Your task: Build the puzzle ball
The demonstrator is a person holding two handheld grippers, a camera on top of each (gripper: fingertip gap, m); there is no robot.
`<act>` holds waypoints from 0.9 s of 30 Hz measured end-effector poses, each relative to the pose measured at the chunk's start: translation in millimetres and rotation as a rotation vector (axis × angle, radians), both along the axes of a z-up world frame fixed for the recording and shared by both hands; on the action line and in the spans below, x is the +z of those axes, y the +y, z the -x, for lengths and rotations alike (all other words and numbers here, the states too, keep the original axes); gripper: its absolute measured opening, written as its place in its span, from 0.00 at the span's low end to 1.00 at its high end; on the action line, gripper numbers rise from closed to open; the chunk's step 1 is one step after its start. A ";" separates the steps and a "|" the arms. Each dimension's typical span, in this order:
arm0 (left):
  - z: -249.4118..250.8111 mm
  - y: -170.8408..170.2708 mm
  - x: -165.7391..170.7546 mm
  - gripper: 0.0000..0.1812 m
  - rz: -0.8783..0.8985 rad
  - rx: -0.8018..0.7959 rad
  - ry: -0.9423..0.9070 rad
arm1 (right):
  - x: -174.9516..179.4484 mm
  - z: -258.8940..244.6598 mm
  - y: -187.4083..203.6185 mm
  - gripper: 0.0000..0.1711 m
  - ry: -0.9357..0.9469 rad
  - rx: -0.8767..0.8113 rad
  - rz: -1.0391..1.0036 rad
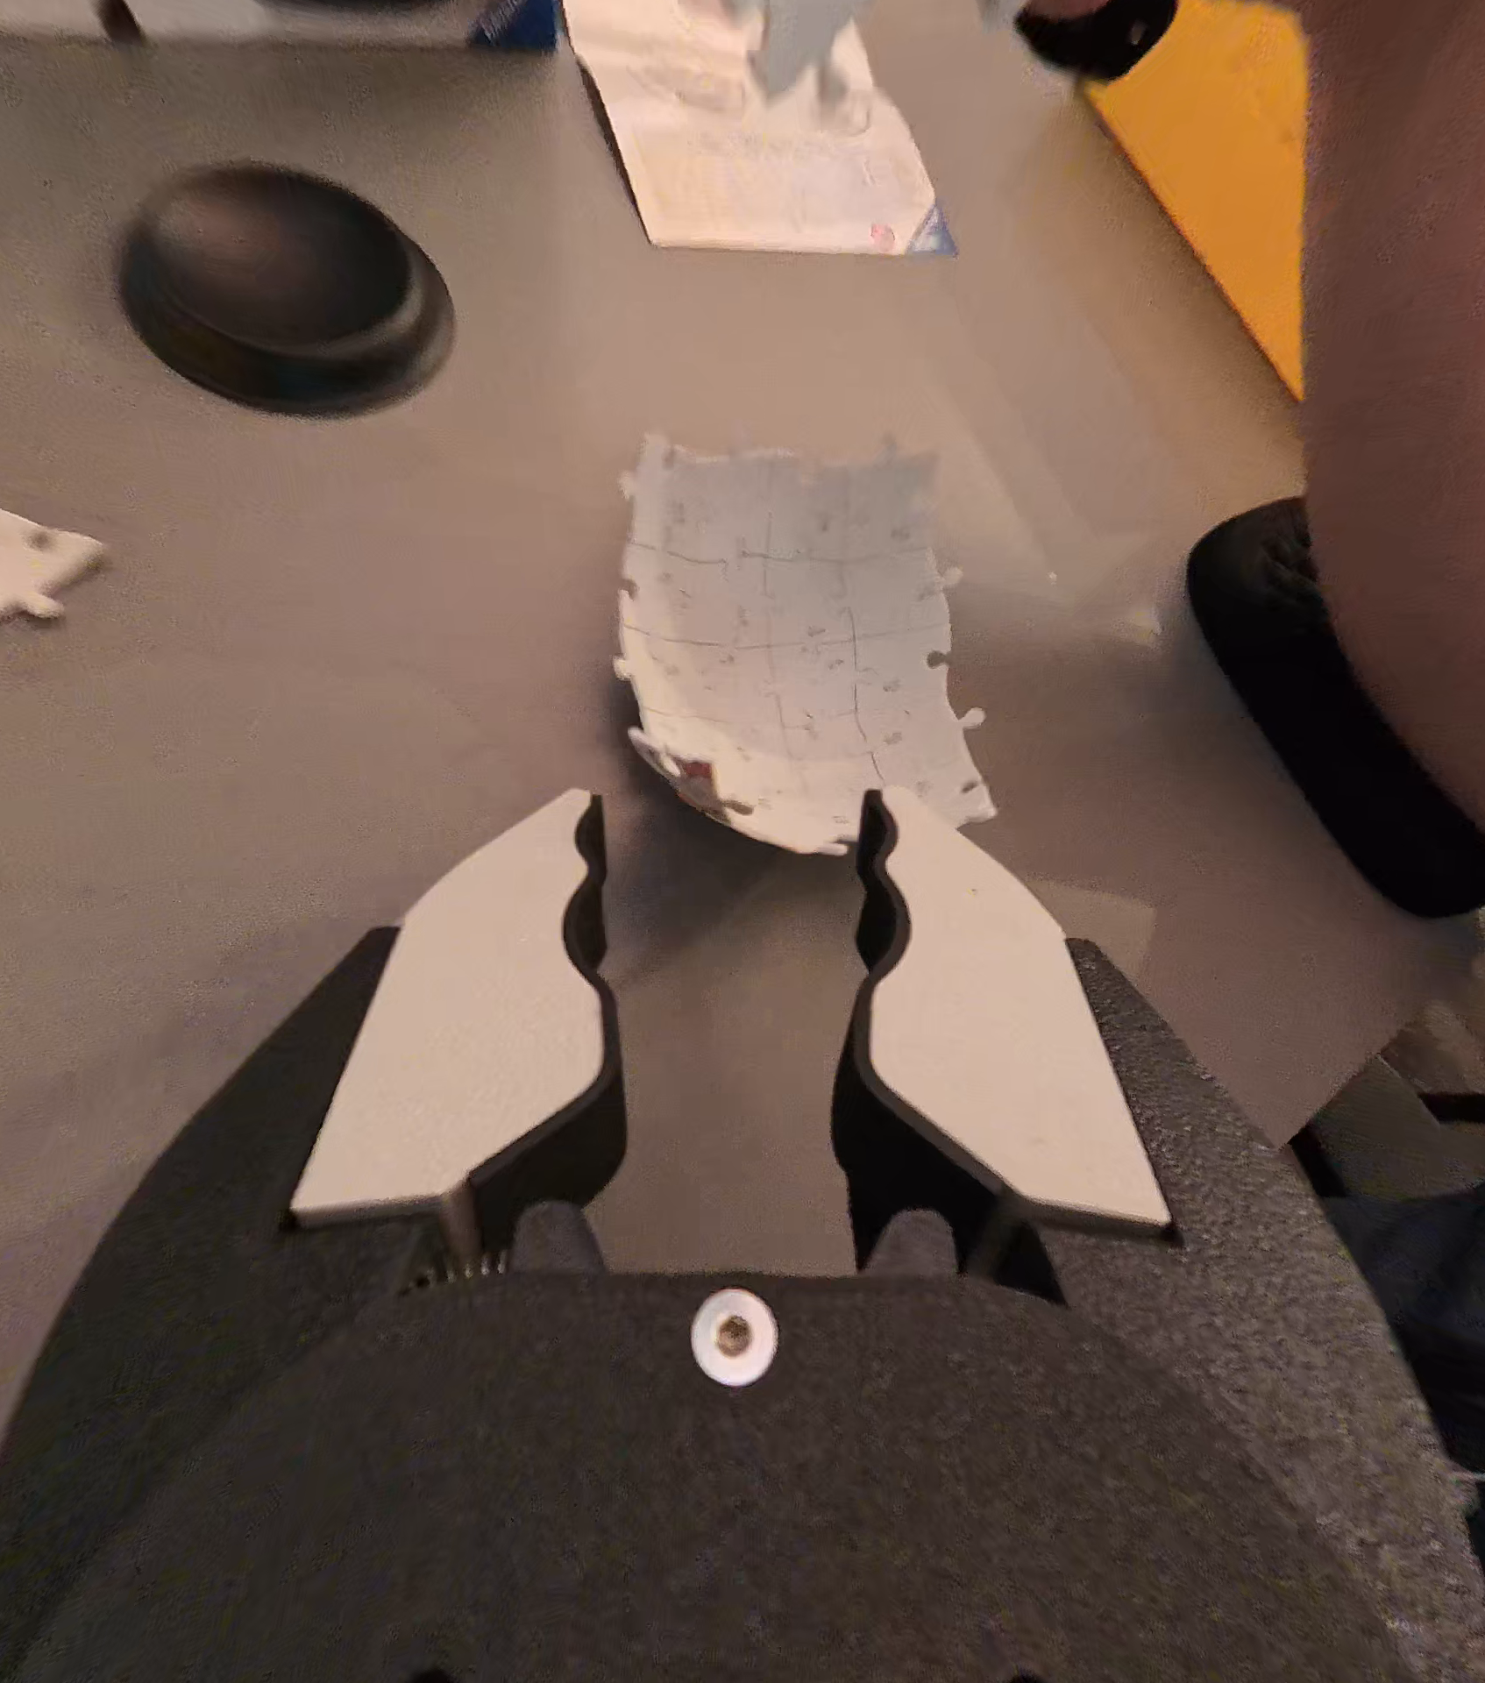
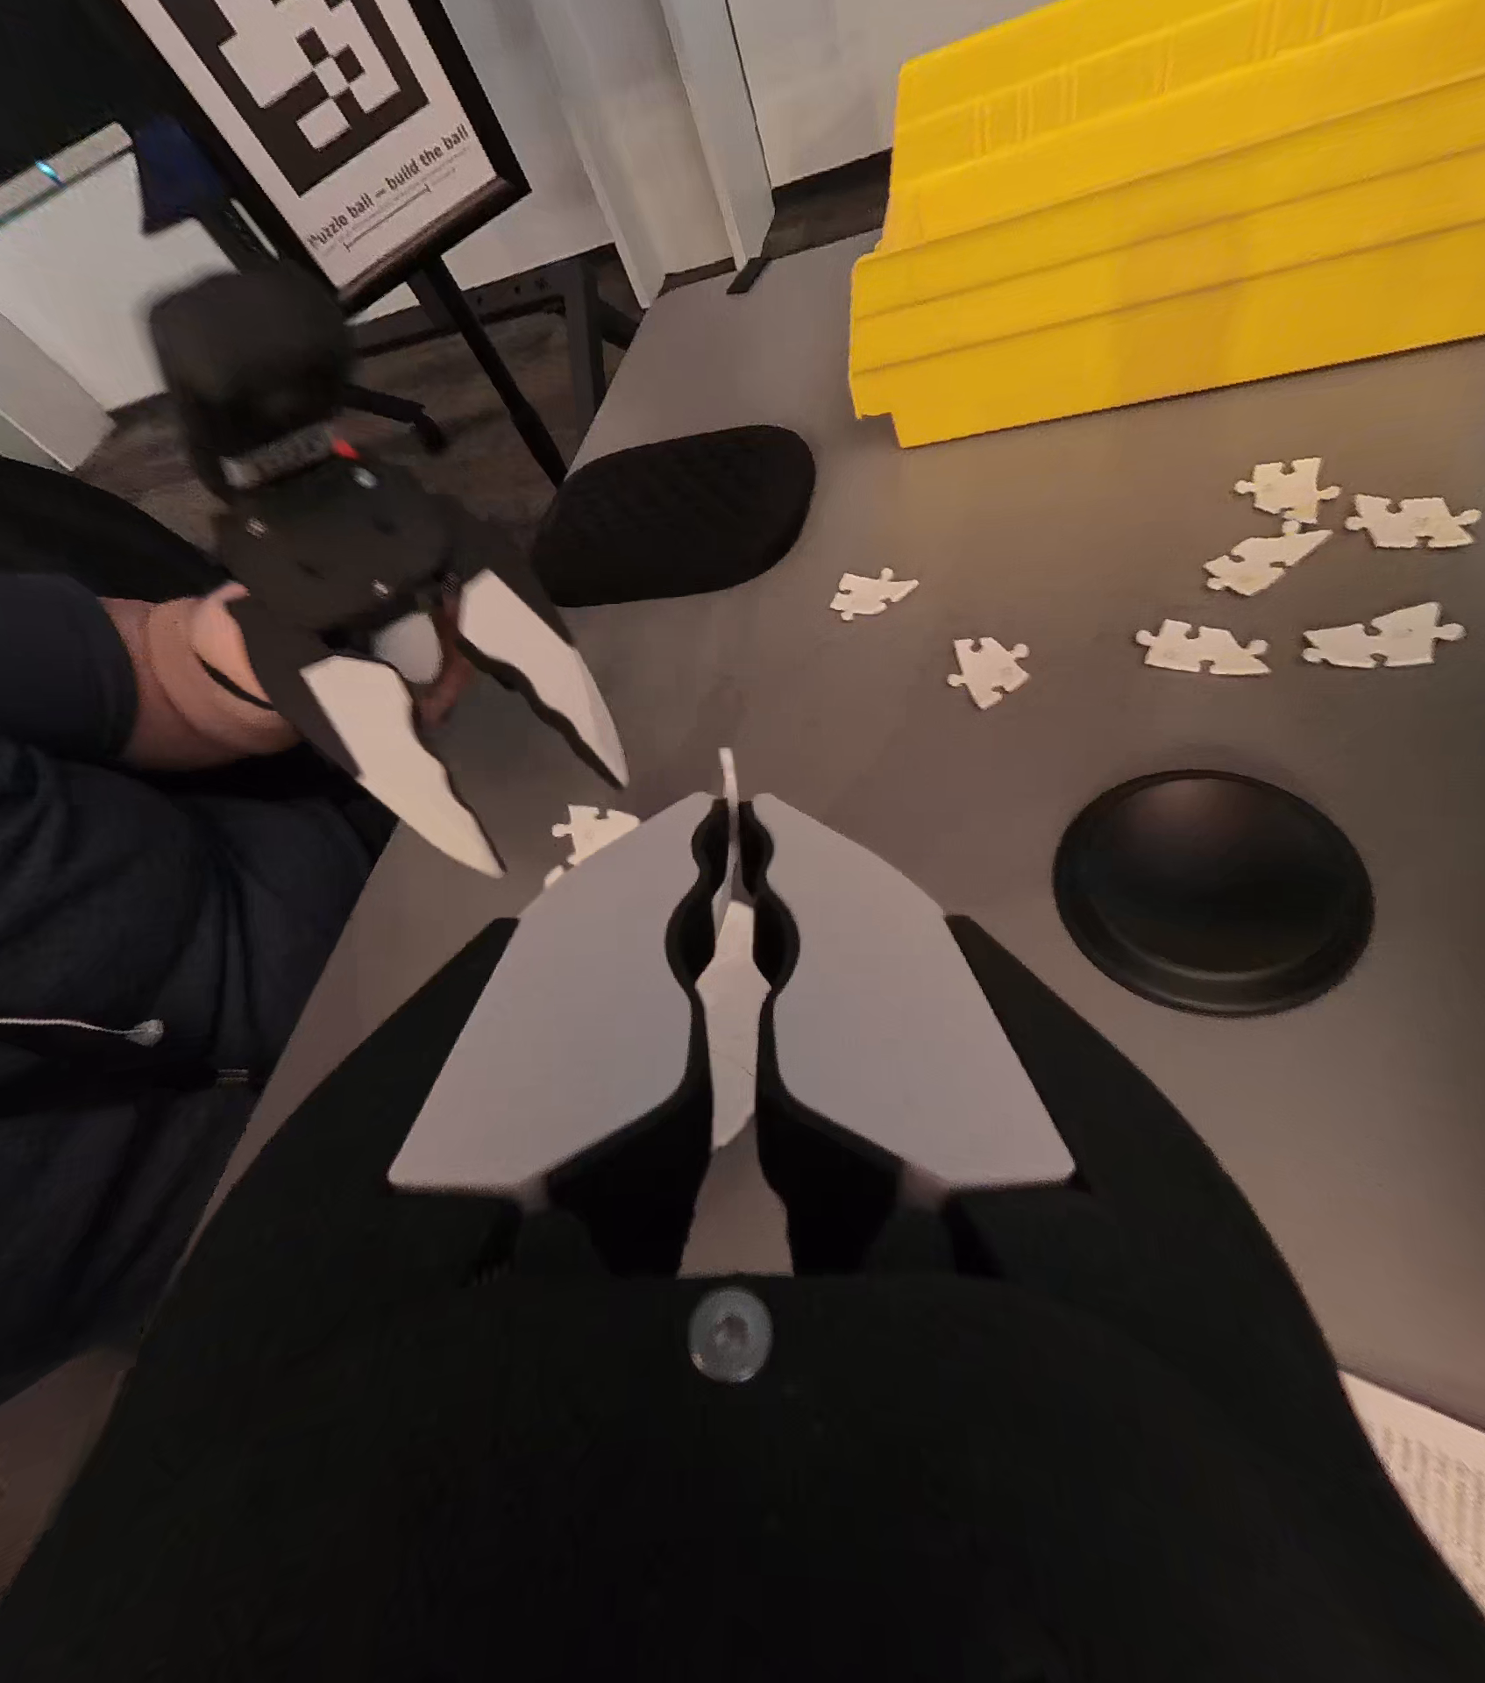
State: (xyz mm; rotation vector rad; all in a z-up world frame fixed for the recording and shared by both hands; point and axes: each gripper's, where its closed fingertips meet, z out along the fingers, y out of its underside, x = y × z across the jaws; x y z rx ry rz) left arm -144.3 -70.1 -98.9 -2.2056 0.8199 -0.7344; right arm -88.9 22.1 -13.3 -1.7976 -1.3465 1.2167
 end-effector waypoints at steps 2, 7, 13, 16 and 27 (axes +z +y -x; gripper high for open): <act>-4.8 -1.5 -14.6 0.28 0.071 -0.016 -0.010 | 2.9 5.2 -5.8 0.02 0.029 0.029 0.029; -8.7 3.6 -19.7 0.22 0.153 -0.022 -0.109 | 1.4 15.5 -14.6 0.02 0.087 0.099 0.102; 3.4 17.6 -16.3 0.20 0.107 -0.025 -0.053 | -5.8 26.8 -15.2 0.02 0.159 0.137 0.196; 4.0 20.1 -7.0 0.20 0.081 -0.048 -0.074 | -2.8 32.8 -16.5 0.02 0.213 0.157 0.201; 9.8 41.4 28.0 0.20 -0.055 -0.005 -0.177 | 10.7 37.7 -11.9 0.02 0.327 0.136 0.172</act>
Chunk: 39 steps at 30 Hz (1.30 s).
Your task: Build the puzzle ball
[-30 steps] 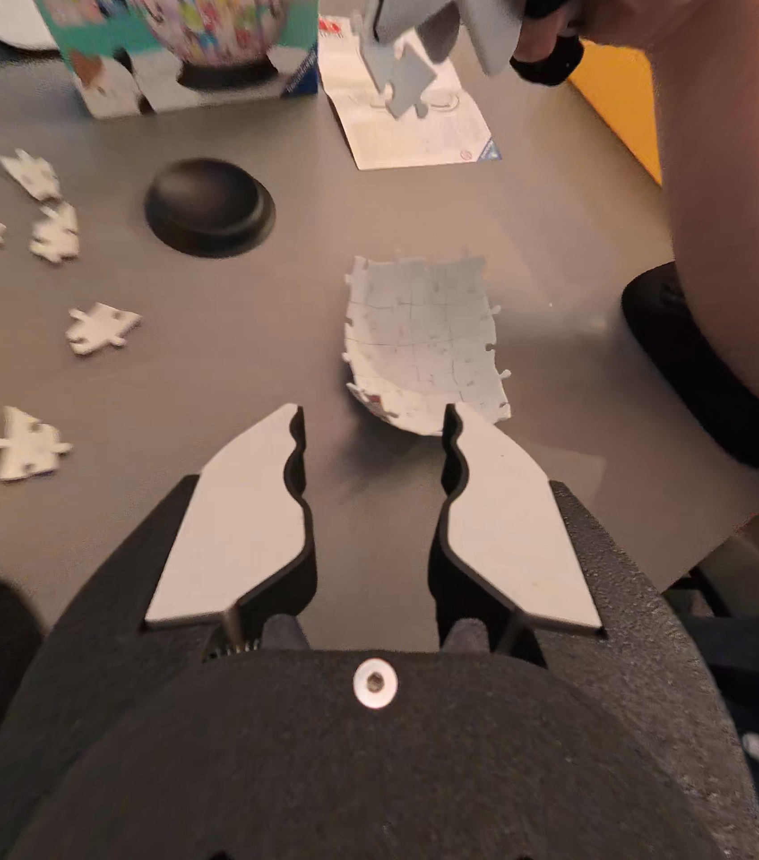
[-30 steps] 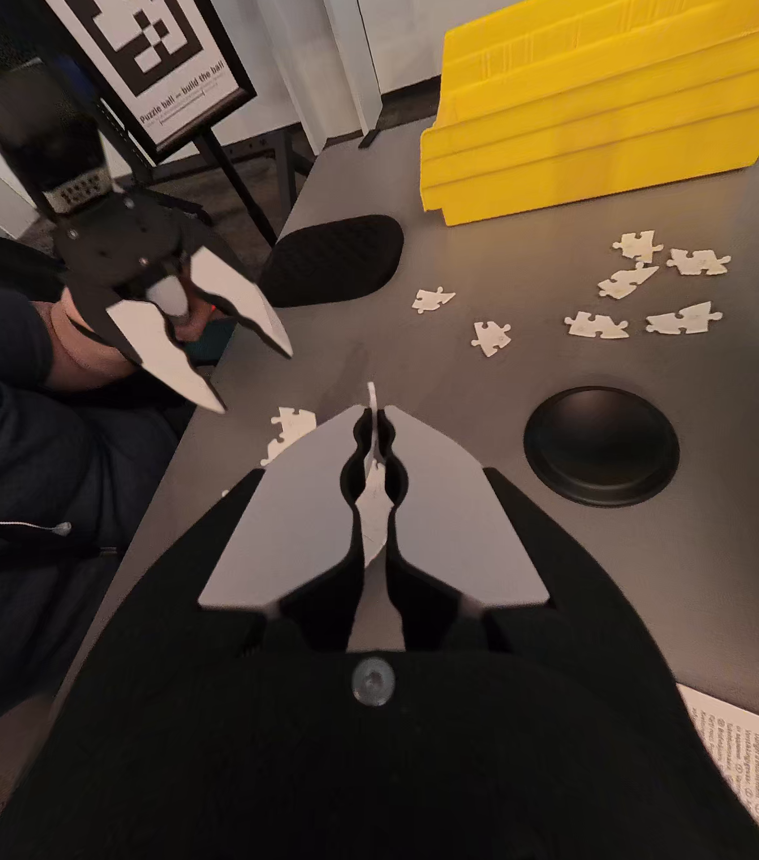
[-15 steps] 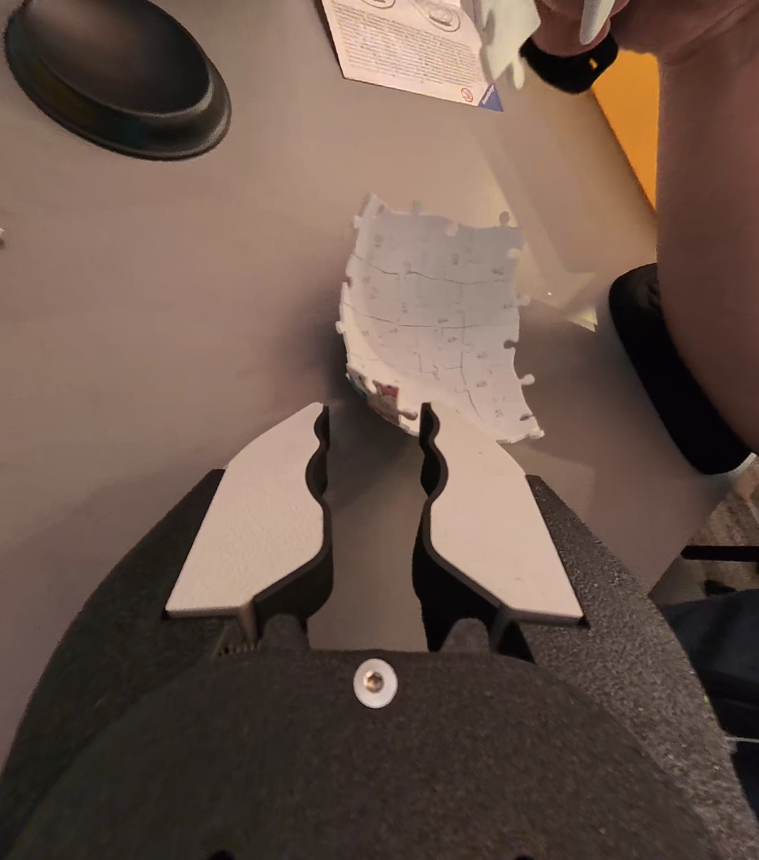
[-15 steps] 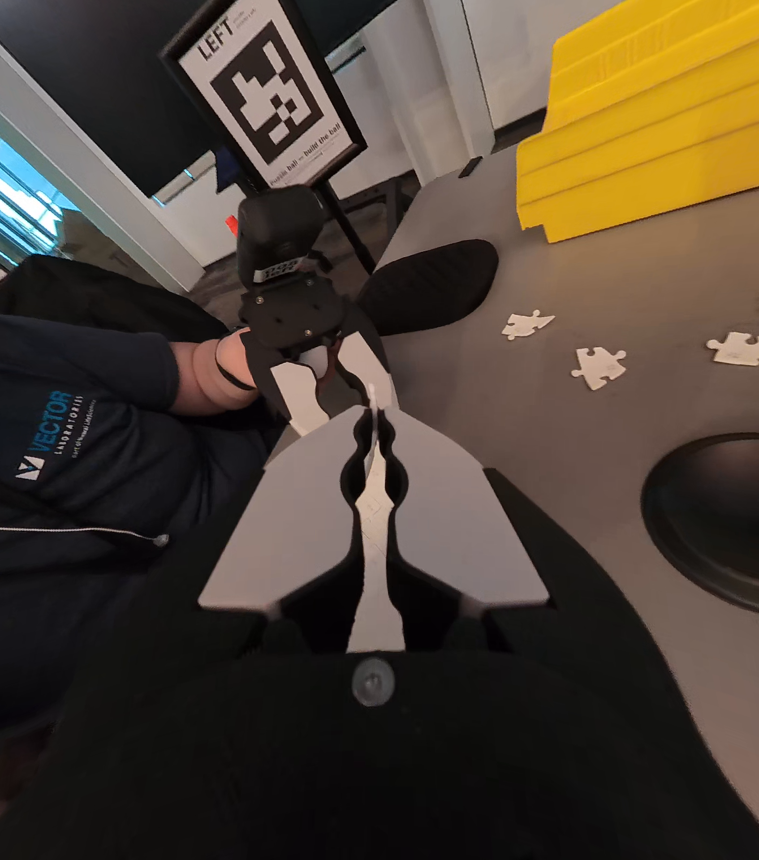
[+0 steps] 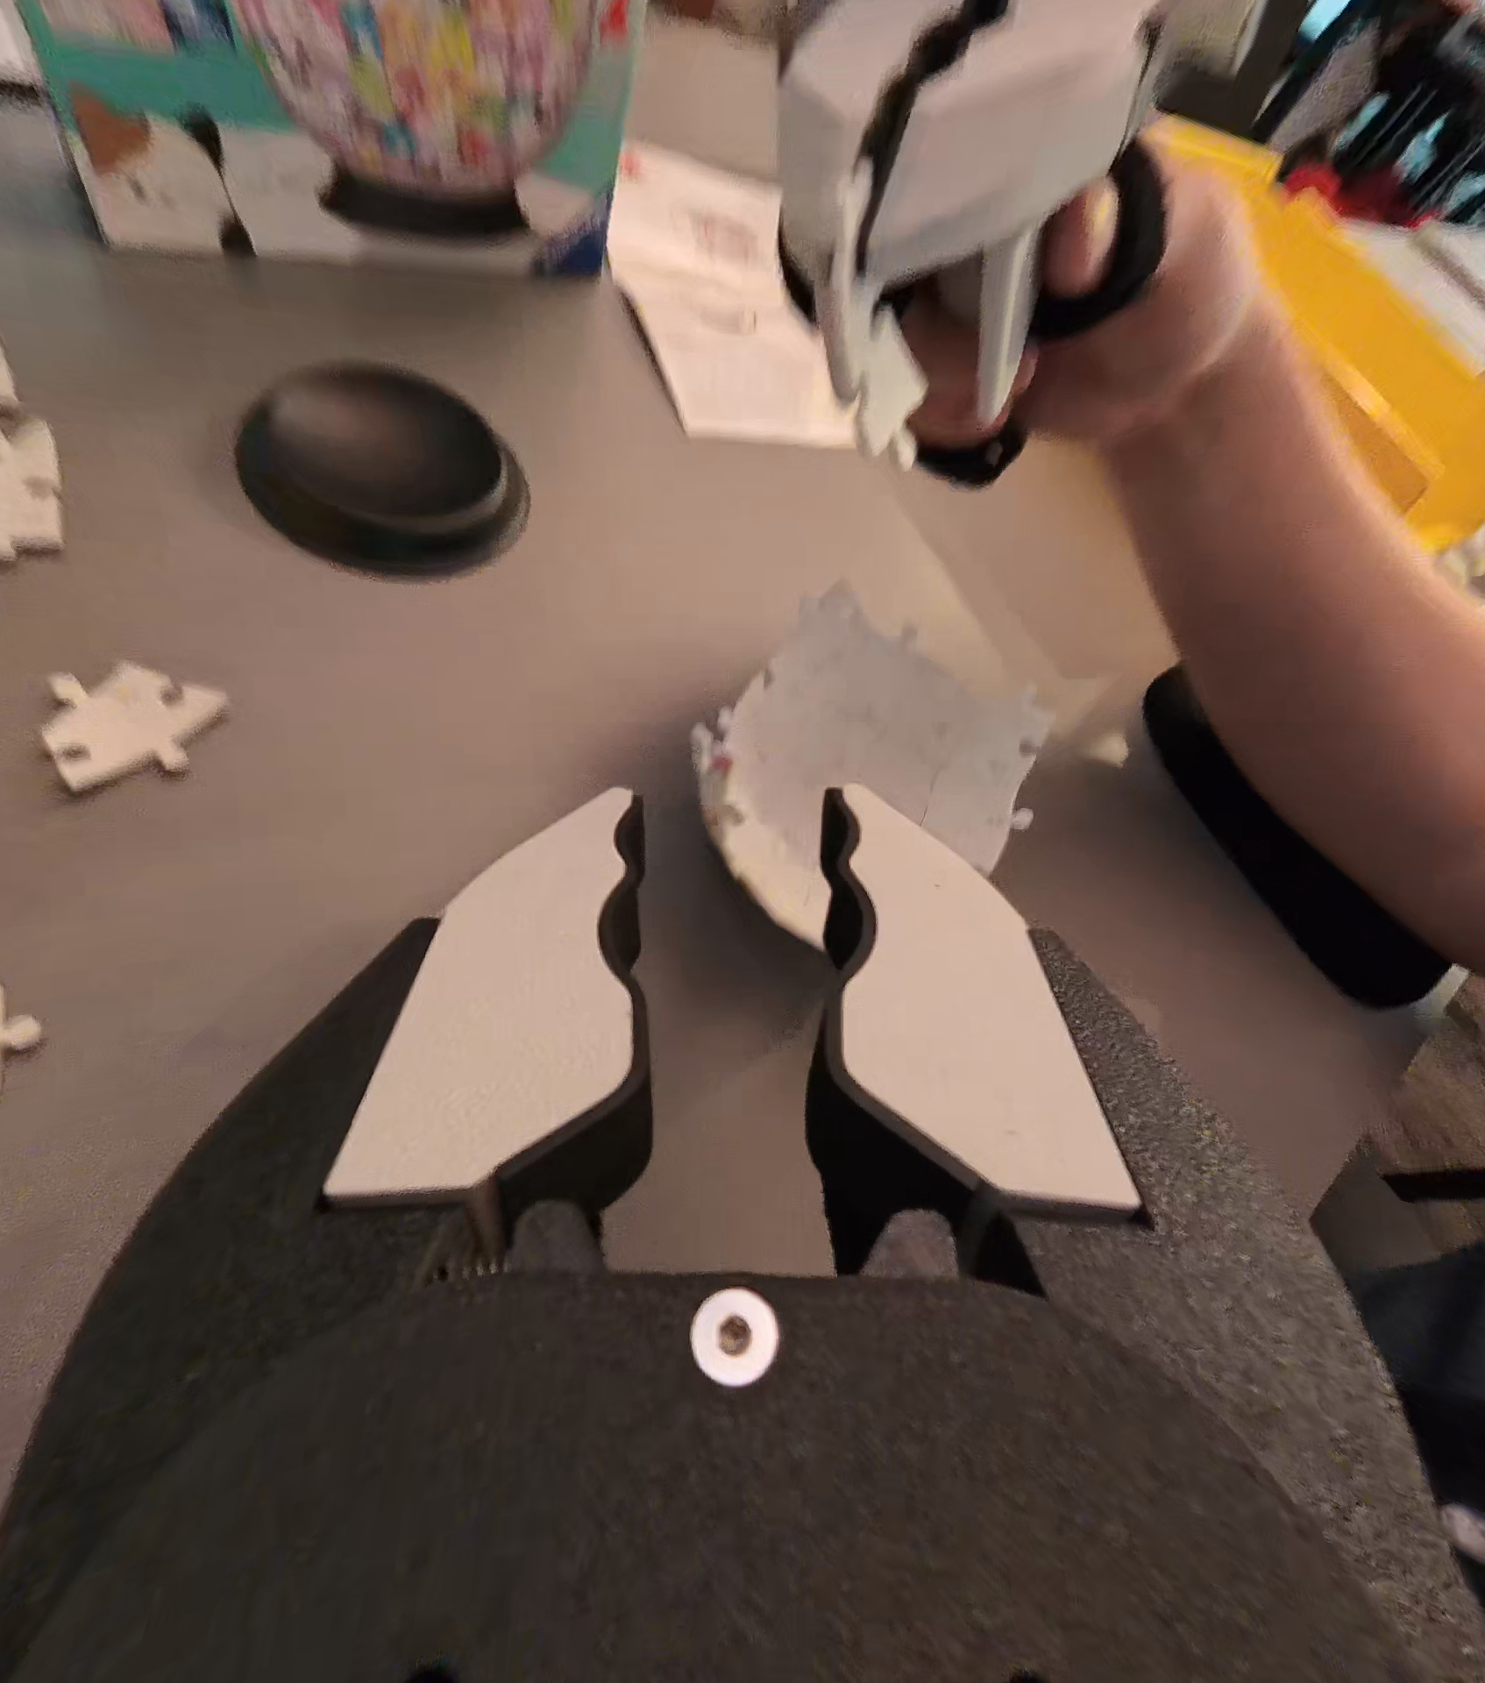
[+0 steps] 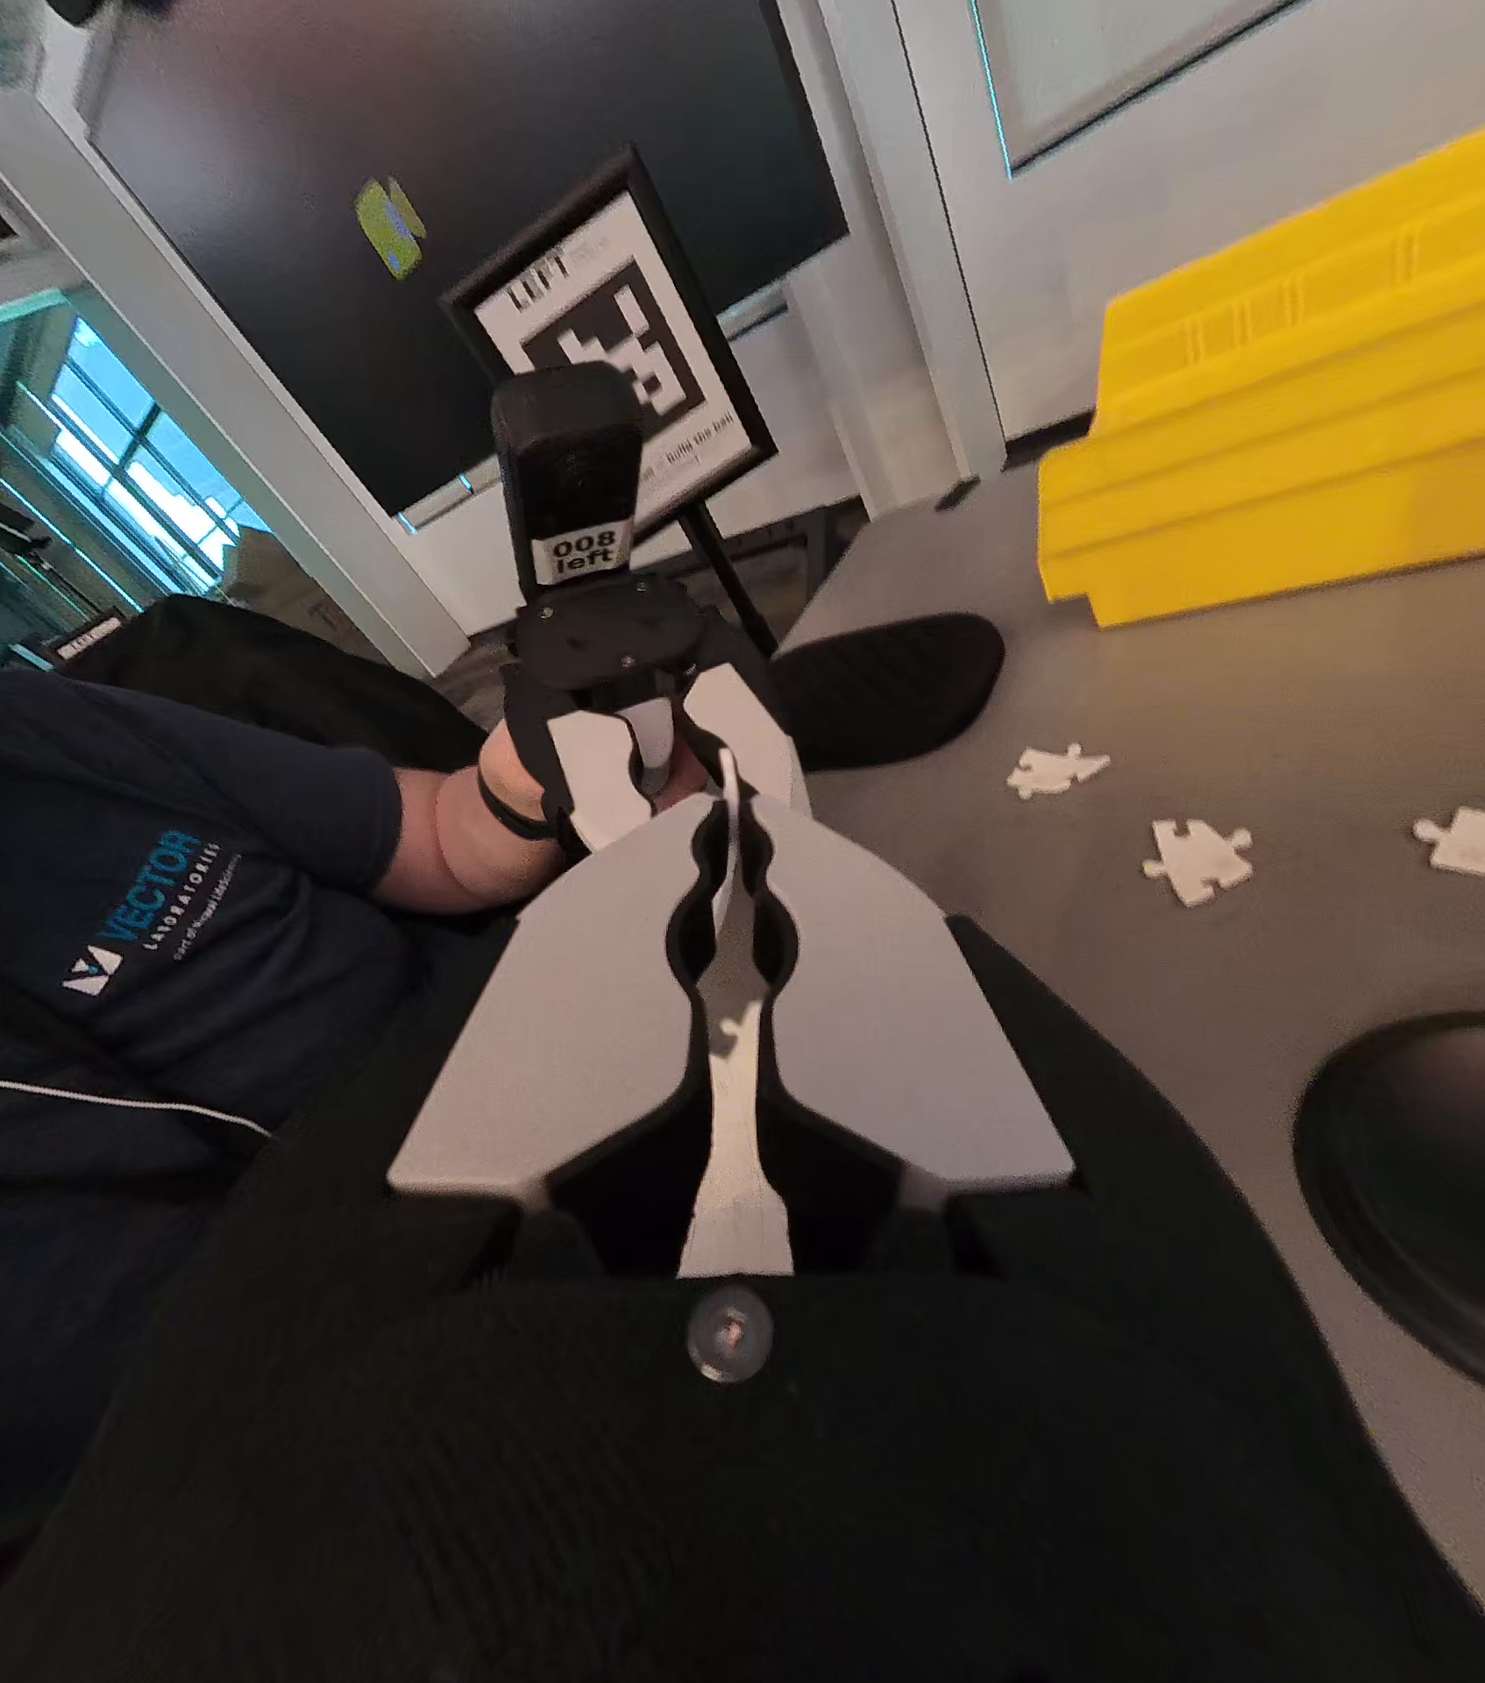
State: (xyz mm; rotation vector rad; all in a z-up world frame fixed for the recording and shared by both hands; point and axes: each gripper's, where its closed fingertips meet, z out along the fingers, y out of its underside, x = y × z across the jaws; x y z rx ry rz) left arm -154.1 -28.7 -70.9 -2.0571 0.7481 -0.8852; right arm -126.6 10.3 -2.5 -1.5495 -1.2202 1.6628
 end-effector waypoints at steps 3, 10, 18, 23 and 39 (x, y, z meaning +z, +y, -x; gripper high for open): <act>-9.2 4.1 36.6 0.19 -0.092 -0.034 -0.084 | 22.9 6.2 -8.3 0.02 0.097 0.007 -0.037; -40.2 4.0 85.1 0.13 -0.168 -0.138 -0.297 | 47.6 14.4 -23.0 0.02 0.176 -0.015 -0.165; -41.1 4.1 70.0 0.01 -0.091 -0.163 -0.237 | 42.8 -3.1 -22.0 0.10 0.010 -0.046 -0.339; -45.6 -5.6 48.2 0.01 0.026 -0.224 -0.145 | 22.7 -8.8 -33.6 0.11 -0.243 -0.027 -0.528; -42.2 28.2 -17.4 0.19 0.096 -0.289 0.225 | 12.1 -67.7 -2.6 0.02 -0.384 -0.212 -0.357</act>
